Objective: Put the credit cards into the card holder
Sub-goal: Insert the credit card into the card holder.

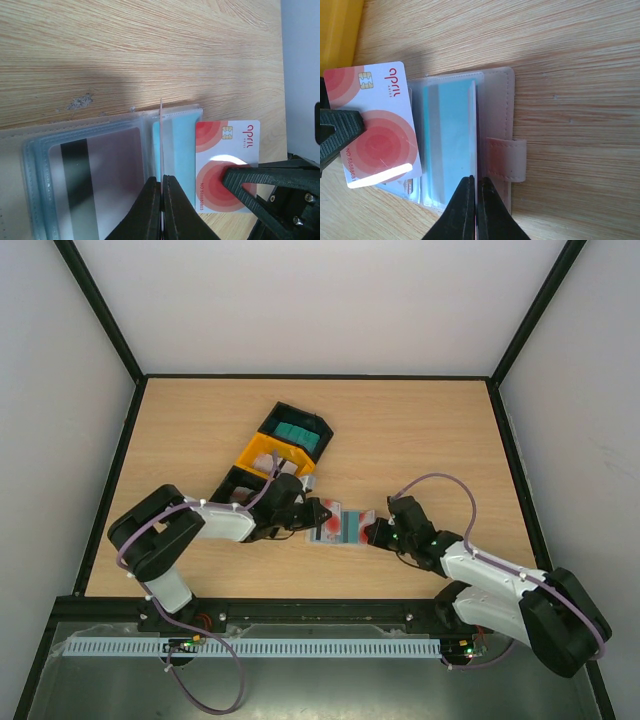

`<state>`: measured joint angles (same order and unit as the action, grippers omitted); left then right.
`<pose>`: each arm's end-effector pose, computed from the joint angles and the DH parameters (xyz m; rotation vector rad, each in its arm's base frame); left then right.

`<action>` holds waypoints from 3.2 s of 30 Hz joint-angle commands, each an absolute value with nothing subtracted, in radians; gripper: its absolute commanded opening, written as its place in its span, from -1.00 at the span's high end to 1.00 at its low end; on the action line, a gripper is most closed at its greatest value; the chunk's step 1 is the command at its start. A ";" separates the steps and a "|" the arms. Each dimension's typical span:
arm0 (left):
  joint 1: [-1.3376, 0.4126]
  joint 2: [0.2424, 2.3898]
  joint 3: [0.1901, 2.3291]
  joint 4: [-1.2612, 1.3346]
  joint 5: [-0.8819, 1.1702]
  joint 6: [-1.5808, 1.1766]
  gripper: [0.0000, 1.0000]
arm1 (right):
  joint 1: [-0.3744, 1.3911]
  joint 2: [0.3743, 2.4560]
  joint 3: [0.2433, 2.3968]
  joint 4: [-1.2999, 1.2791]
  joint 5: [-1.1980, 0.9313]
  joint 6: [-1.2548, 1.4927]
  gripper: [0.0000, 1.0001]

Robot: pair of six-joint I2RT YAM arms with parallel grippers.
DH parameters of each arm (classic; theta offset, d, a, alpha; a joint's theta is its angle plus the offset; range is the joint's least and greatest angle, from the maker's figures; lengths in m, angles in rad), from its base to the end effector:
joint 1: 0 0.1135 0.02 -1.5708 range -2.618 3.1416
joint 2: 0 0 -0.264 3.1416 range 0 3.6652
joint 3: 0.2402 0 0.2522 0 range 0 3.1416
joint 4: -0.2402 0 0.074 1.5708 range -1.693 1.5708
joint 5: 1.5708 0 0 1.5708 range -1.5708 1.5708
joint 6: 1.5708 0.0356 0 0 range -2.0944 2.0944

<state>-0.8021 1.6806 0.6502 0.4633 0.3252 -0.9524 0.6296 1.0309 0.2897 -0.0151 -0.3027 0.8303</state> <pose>0.2124 -0.2360 0.1389 0.0356 2.4353 -1.2779 0.1425 0.1169 0.1447 0.0881 2.5421 1.0186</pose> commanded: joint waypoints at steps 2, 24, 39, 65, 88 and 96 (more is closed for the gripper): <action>-0.802 1.684 0.639 0.503 0.331 -0.967 0.95 | 0.629 1.059 0.260 -0.001 -0.265 0.847 0.96; -0.847 1.785 0.583 0.622 0.368 -1.072 0.95 | 0.629 1.094 0.248 -0.027 -0.220 0.878 0.96; -0.849 1.872 0.630 0.624 0.400 -1.014 0.94 | 0.629 1.104 0.323 -0.093 -0.213 0.836 0.96; -0.982 1.771 0.865 0.010 0.109 -0.914 -0.18 | 0.634 1.059 0.449 -0.403 -0.095 0.804 0.96; -1.039 1.524 0.828 -0.149 0.029 -0.979 -0.73 | 0.635 1.012 0.391 -0.312 -0.241 0.846 0.96; -1.033 1.615 0.845 -0.154 0.027 -0.968 -0.71 | 0.657 1.026 0.386 -0.309 -0.241 0.863 0.96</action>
